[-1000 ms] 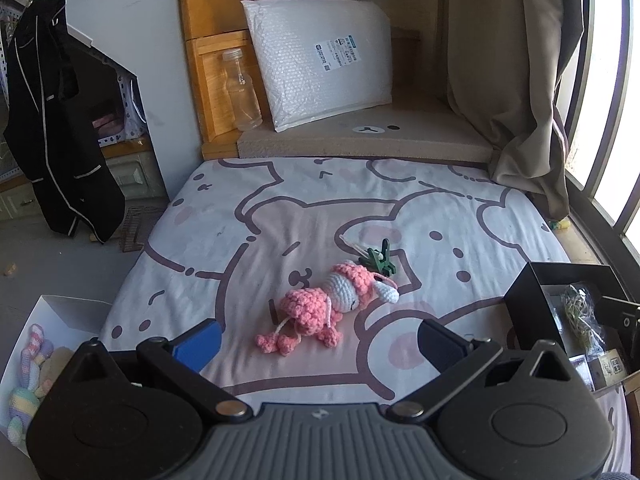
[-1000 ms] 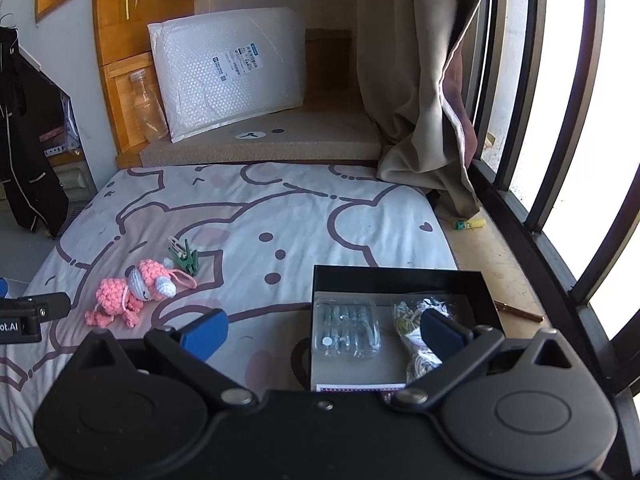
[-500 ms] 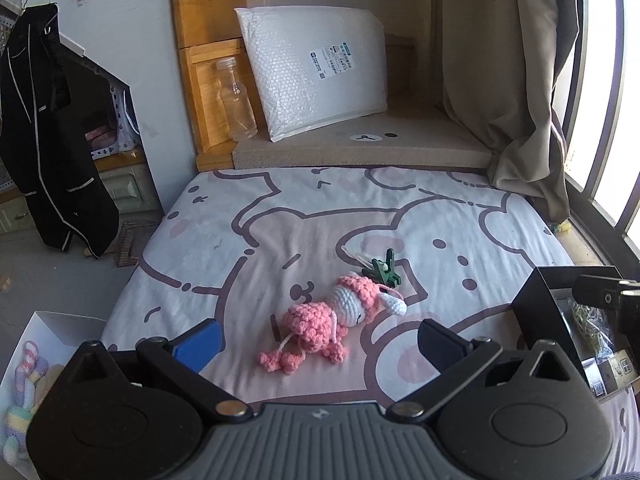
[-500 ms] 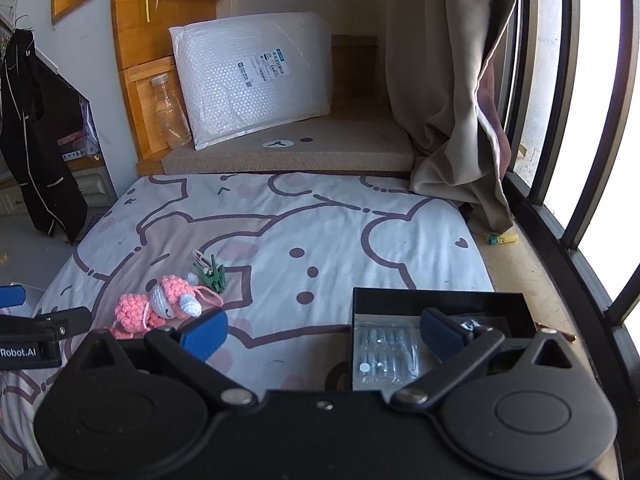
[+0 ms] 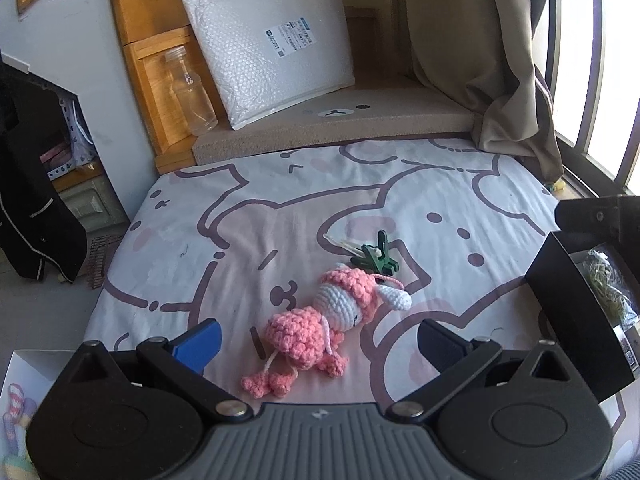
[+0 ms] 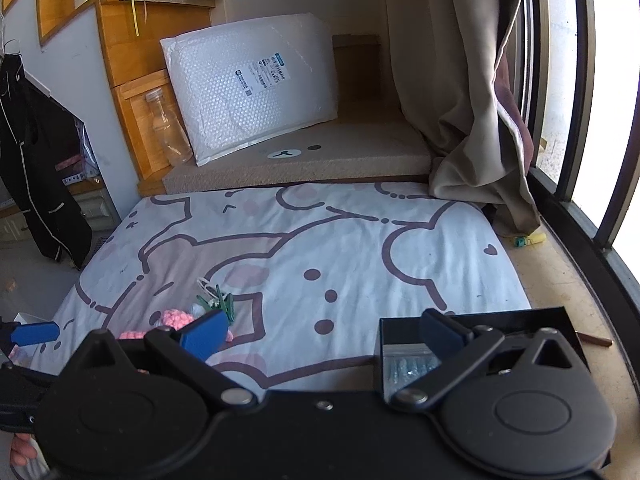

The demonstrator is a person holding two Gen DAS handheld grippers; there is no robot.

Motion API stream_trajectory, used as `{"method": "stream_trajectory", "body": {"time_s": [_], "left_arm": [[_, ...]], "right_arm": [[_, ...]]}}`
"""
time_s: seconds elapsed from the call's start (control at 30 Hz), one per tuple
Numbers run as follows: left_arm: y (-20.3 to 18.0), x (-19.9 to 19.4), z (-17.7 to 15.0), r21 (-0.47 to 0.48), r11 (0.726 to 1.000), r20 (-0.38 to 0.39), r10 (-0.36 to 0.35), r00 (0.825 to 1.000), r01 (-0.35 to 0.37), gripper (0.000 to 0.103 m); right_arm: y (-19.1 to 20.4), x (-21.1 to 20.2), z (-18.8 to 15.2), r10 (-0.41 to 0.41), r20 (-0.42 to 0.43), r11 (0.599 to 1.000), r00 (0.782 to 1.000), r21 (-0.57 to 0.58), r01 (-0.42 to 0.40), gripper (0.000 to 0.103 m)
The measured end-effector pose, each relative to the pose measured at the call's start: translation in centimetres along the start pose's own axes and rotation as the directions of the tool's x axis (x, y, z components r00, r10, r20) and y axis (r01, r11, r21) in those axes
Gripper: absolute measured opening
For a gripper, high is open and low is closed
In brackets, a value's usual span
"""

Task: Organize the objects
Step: 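Move the left tool toward the pink crocheted toy while the right tool approaches the green clip, then grasp the pink crocheted toy with the left gripper while the right gripper grasps the green clip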

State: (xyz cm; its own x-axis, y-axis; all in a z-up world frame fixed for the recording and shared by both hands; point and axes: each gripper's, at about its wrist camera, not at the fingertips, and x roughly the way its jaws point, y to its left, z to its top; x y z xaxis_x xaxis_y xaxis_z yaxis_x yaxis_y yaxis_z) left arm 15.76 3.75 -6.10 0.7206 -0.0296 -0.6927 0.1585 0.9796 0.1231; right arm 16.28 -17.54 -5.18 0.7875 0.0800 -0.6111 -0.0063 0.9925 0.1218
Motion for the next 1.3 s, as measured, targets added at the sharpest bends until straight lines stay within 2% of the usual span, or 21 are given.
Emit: {"method": "stream_trajectory", "body": {"time_s": [0.2, 0.43, 0.57, 0.73, 0.8, 1.13, 1.3], "left_arm": [[0.2, 2.3, 0.1, 0.065, 0.998, 0.006, -0.018, 1.000, 0.018, 0.103], [1.0, 4.0, 0.0, 0.121, 0.991, -0.002, -0.047, 0.999, 0.047, 0.100], [1.4, 4.9, -0.3, 0.144, 0.987, -0.018, -0.067, 0.998, 0.069, 0.095], [1.9, 5.7, -0.6, 0.151, 0.982, -0.046, -0.108, 0.993, 0.114, 0.087], [1.8, 6.1, -0.6, 0.158, 0.979, -0.056, -0.120, 0.991, 0.127, 0.084], [1.2, 7.9, -0.4, 0.255, 0.955, -0.076, -0.137, 0.988, 0.152, 0.078], [0.4, 8.5, -0.5, 0.341, 0.927, -0.071, -0.140, 0.988, 0.156, 0.078]], "right_arm": [[0.5, 2.2, 0.7, 0.073, 0.011, 0.997, 0.997, 0.010, -0.073, 0.103], [1.3, 4.7, 1.6, 0.079, 0.006, 0.997, 0.997, -0.008, -0.079, 0.103], [1.4, 6.2, 1.9, 0.075, -0.011, 0.997, 0.997, -0.003, -0.075, 0.103], [2.1, 8.3, 1.9, 0.109, -0.053, 0.994, 0.993, -0.020, -0.110, 0.102], [2.8, 9.3, 1.9, 0.121, -0.077, 0.991, 0.990, -0.046, -0.125, 0.093], [7.1, 14.1, 1.0, 0.170, -0.219, 0.971, 0.961, -0.128, -0.201, 0.077], [8.3, 15.9, 1.0, 0.169, -0.270, 0.967, 0.948, -0.141, -0.213, 0.069]]}}
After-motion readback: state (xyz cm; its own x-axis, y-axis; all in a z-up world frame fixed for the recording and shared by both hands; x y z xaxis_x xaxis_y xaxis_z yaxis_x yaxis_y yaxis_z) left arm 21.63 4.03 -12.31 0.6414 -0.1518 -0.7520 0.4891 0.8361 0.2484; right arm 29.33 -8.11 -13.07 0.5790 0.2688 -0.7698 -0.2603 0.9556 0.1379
